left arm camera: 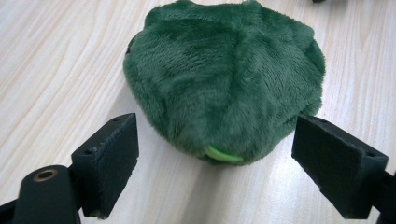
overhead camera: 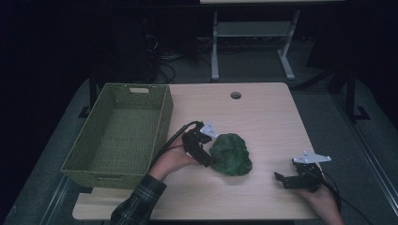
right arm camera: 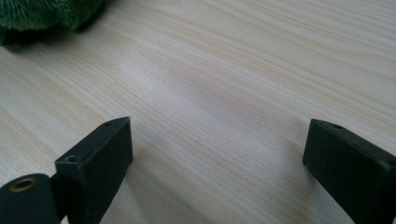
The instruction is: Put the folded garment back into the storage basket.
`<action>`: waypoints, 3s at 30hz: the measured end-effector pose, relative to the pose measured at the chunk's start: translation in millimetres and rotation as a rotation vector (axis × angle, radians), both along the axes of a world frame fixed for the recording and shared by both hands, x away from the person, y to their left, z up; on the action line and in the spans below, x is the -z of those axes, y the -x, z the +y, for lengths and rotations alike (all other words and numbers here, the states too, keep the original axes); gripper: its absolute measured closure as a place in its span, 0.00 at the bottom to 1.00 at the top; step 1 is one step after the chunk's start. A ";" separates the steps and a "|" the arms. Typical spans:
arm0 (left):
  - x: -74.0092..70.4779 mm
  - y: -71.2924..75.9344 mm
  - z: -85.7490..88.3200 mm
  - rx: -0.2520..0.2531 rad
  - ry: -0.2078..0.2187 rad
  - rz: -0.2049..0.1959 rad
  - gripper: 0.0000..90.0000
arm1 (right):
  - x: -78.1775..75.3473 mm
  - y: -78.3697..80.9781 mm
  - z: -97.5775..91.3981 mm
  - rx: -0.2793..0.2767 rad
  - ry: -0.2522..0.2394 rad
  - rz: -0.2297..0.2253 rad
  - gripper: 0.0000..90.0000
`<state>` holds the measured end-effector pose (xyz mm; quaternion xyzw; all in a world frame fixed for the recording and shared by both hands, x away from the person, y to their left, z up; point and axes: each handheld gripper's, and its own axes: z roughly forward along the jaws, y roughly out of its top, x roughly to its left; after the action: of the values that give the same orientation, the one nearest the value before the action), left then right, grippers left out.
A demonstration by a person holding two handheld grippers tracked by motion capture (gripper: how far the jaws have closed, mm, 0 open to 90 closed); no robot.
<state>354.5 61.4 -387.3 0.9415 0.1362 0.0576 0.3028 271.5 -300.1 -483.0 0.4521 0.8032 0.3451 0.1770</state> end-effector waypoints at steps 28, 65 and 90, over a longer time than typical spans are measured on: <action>62.9 -20.2 -53.0 0.091 -0.188 0.086 0.13 | -0.1 0.2 0.1 0.016 -0.002 0.001 0.09; -1.5 -14.5 -25.6 -0.047 -0.120 0.178 0.76 | -0.1 0.2 0.3 0.019 -0.003 0.000 0.09; -92.1 -7.9 68.8 -0.218 -0.062 0.083 0.75 | -0.1 0.2 0.4 0.019 -0.003 0.000 0.09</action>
<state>362.4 130.1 -295.3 0.9316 0.2485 0.0555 0.2595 271.3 -299.7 -482.9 0.4600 0.7984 0.3446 0.1795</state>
